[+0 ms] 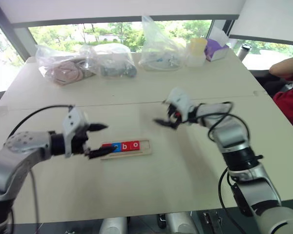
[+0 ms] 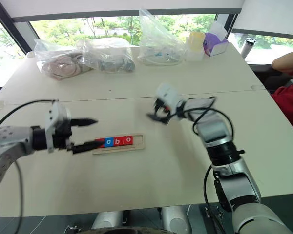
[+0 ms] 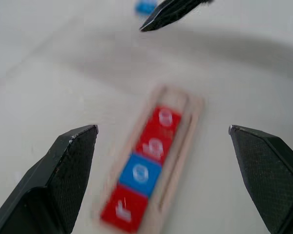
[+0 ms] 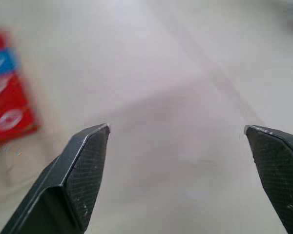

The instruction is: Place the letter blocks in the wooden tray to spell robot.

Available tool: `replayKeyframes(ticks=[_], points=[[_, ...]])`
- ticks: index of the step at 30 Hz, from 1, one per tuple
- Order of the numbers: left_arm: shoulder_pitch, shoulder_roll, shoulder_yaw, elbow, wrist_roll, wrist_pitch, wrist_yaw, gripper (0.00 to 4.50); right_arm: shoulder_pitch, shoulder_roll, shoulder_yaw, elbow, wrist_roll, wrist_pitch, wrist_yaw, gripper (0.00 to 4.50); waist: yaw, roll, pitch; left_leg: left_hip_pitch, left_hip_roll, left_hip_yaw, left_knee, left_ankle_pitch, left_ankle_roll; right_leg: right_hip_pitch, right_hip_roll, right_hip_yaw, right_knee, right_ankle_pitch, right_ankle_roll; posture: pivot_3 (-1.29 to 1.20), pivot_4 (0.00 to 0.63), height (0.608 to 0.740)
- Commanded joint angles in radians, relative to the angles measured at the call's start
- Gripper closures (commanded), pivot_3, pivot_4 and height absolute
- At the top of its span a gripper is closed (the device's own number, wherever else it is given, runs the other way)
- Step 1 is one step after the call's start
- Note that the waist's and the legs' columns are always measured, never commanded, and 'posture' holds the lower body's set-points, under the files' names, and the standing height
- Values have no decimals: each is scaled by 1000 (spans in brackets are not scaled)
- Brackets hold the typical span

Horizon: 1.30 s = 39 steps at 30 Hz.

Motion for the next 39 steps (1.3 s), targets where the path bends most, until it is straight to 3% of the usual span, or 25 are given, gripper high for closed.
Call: replayKeyframes(ticks=[1, 6, 11, 20, 24, 25, 27, 34, 39], points=[[-67, -25, -13, 14, -24, 7, 22, 0, 55, 34, -47, -49, -36, 121, -175, 33, -6, 0, 0, 0, 0, 0, 0, 0, 0, 0, 0, 0, 0, 0, 0, 0, 150, 740], [-132, -66, -115, 74, 35, -22, 14, 0, 103, 131, -118, -59, -25, 250, -348, 33, -15, 1, 1, 2, 0, 2, -3, 0, 0, -1, 1, 2, 1, 0, 0, 0, 150, 740], [-159, -122, -194, 129, 102, -73, 10, 0, 84, 218, -180, 37, -20, 234, -492, 33, -12, 1, 1, 2, 0, 2, -3, 0, 0, -1, 1, 2, 1, -1, 1, 0, 150, 740], [-141, -115, -194, 165, 145, -111, -13, 0, 100, 244, -130, 102, -11, 198, -538, 33, -13, 1, 1, 1, 0, 2, -3, 0, 0, -1, 1, 2, 0, -1, 2, 0, 150, 740], [-111, -115, -201, 150, 157, -119, -12, 0, 96, 257, -117, 120, -5, 175, -548, 1707, -14, 1, 1, 2, 0, 2, -3, 0, 0, -1, 1, 2, 0, -2, 4, 0, 150, 740], [-105, -116, -201, 147, 159, -120, -12, 0, 96, 255, -111, 118, -7, 175, -550, 2398, -14, 1, 1, 2, 0, 2, -3, 0, 0, -1, 1, 2, 0, -2, 4, 0, 150, 740], [-99, -118, -198, 145, 161, -121, -13, 0, 97, 250, -102, 113, -7, 173, -555, 3296, -13, 1, 1, 1, 0, 2, -3, 0, 0, -1, 1, 2, 0, -2, 4, 0, 150, 740], [-75, -115, -205, 131, 178, -132, -23, 0, 182, 246, -119, -163, -23, 319, -626, 3307, -11, 2, 1, 0, 0, 1, -4, 0, 0, -2, 1, 2, 0, -3, 4, 0, 150, 740], [-80, -119, -211, 136, 183, -132, -33, 0, 255, 404, -218, -540, -4, 711, -690, 3307, -11, 2, 0, -11, 0, -3, -1, 0, 0, -10, 1, 0, 1, -3, 4, 0, 150, 740]])
